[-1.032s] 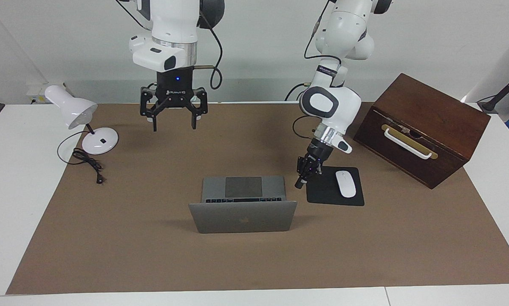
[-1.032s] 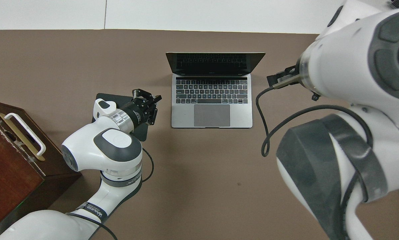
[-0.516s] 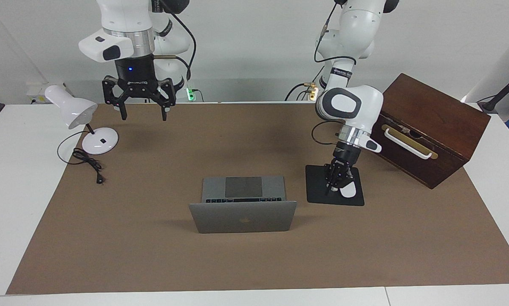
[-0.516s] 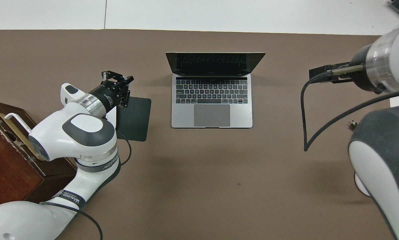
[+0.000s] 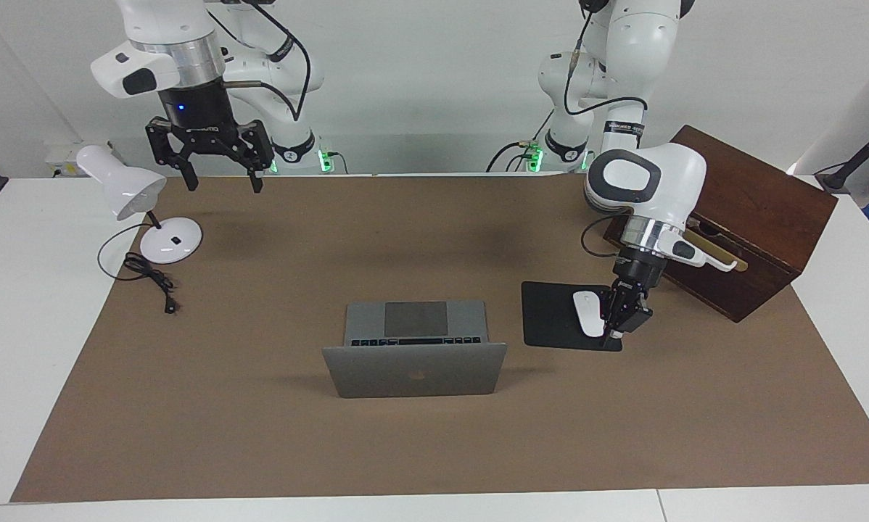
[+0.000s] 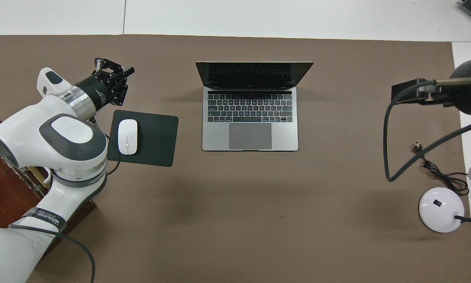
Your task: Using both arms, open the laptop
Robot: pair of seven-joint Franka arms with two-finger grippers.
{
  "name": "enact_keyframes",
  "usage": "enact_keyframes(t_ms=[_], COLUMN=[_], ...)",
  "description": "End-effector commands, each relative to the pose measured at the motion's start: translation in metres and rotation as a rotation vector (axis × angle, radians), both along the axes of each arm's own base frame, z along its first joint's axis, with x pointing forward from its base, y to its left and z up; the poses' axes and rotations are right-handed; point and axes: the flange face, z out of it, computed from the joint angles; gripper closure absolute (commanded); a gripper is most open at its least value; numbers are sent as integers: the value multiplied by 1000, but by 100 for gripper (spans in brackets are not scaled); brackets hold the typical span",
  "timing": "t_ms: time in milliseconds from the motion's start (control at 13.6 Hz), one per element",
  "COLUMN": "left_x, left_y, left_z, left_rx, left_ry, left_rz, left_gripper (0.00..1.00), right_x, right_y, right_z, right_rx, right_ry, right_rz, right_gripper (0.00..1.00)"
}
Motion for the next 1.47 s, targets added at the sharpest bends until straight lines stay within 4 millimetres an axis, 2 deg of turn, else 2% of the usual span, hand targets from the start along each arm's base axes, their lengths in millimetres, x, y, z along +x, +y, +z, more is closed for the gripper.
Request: enact_keyframes(t_ms=[0,221,295,369,516,811,885,958,1032,1179,1253,1401], left_x=[14,30,34,37,41,45,48,49,53,52,49,35], left_y=[5,18,19,29,44,57,58,61,63,59,58,58], left_z=[5,17,17,17,18,27,36,36,49,50,57,67], left_rx=[48,170,190,214,268,298,345,398,453,544,610,722], left_ry=[-27,-65,-58,-46,-21,15,17,48,52,92,105,185], left_rz=[-37,-120,-160,-188,-247,-317,-366,-433,-481,-573,-619,-730], left_gripper=[100,100,100,100,100,100,100,100,100,100,100,100], right_x=[-9,-13,-15,-16,-19,-19,-19,-19,-19,-17,-16,-13], right_y=[-24,-48,-49,-52,-52,-51,-51,-52,-53,-53,-54,-56], right_z=[-4,-13,-17,-20,-26,-41,-41,-43,-46,-47,-47,-49], right_rx=[34,31,32,30,30,32,32,32,31,32,33,33], right_ry=[42,64,66,71,62,33,33,36,39,26,20,19], right_rz=[-60,-92,-94,-98,-93,-87,-87,-88,-88,-89,-92,-95], right_gripper=[0,0,0,0,0,0,0,0,0,0,0,0])
